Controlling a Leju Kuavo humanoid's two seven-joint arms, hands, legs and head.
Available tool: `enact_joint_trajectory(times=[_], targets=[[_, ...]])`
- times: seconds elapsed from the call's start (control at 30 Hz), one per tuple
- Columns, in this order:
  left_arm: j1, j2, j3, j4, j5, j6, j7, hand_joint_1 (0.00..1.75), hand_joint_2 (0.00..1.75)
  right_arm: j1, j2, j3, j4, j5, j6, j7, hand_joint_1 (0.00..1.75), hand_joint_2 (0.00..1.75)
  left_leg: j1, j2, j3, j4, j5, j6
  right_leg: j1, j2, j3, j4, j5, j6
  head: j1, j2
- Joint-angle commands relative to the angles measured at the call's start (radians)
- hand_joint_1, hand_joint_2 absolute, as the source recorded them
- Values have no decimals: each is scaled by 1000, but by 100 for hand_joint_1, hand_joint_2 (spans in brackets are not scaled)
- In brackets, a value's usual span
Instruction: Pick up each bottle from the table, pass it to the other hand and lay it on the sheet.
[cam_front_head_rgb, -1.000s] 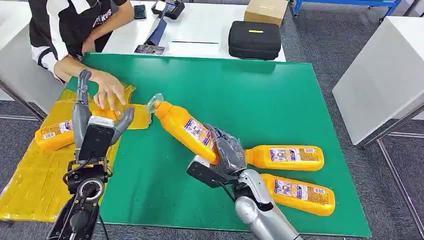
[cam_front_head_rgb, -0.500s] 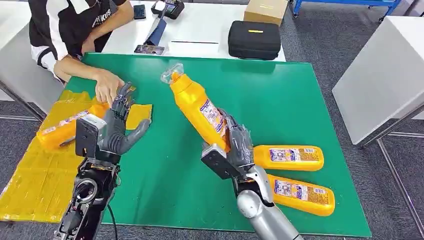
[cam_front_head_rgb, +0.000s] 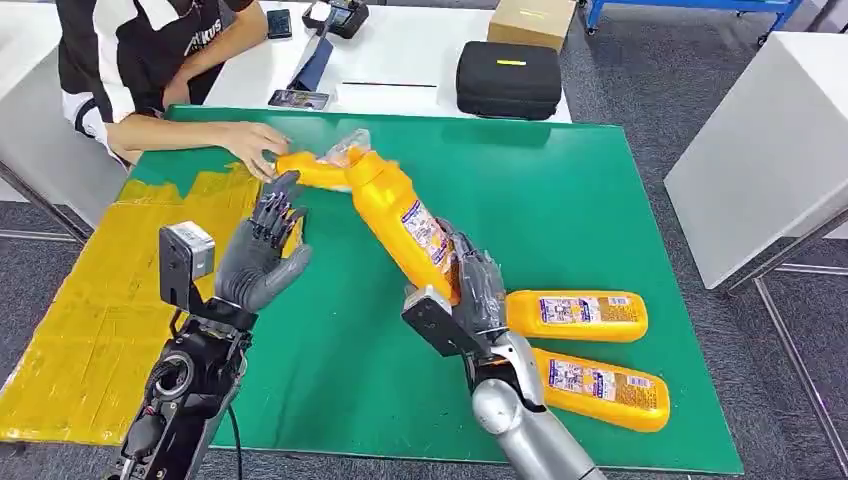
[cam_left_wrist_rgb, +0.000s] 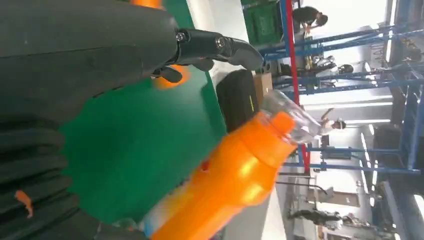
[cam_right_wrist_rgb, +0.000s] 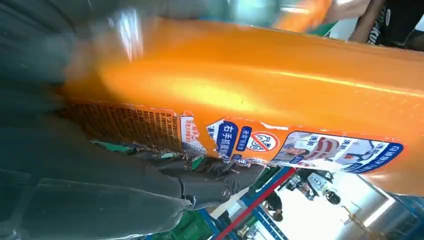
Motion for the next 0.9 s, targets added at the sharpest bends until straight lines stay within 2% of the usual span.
enact_joint_trajectory(times=[0.03, 0.1, 0.17, 0.23, 0.43, 0.47, 0.9], targets=[[-70, 17, -27, 115, 27, -7, 6, 0, 175, -52, 30, 76, 126, 41, 7, -5, 175, 175, 0, 0, 9, 0, -4, 1, 1, 1, 8, 1, -3, -7, 0, 0], [-72, 17, -28, 123, 28, -7, 5, 0, 175, -52, 37, 85, 136, 39, 5, -16, 175, 175, 1, 0, 5, -1, -2, 0, 1, 1, 5, -1, -1, -4, 0, 0], [-74, 17, -30, 131, 28, -5, 5, 0, 175, -51, 38, 109, 144, 54, 1, -30, 175, 175, 0, 0, 9, 0, -4, 1, 1, 1, 8, 0, -3, -7, 0, 0], [-77, 16, -32, 139, 27, -4, 2, 0, 175, -47, 44, 126, 145, 66, 0, -40, 175, 175, 0, 0, 3, -1, -1, 0, 1, 0, 3, 0, -1, -3, 0, 0], [-94, 9, -31, 174, 37, -3, -8, 0, 175, -44, 53, 162, 145, 72, -55, -108, 175, 175, 0, -1, 12, 1, -6, 1, 1, 1, 11, 2, -6, -10, 0, 0], [-94, 8, -31, 176, 38, -3, -9, 0, 175, -45, 53, 165, 147, 73, -55, -110, 175, 175, 0, -1, 5, 0, -2, 1, 1, 0, 5, 0, -2, -5, 0, 0], [-104, 12, -39, 200, 81, -38, -11, 0, 175, -69, 65, 225, 182, 125, -83, -120, 175, 175, 0, 0, 6, 0, -3, 1, 1, 1, 5, 0, -2, -6, 0, 0]])
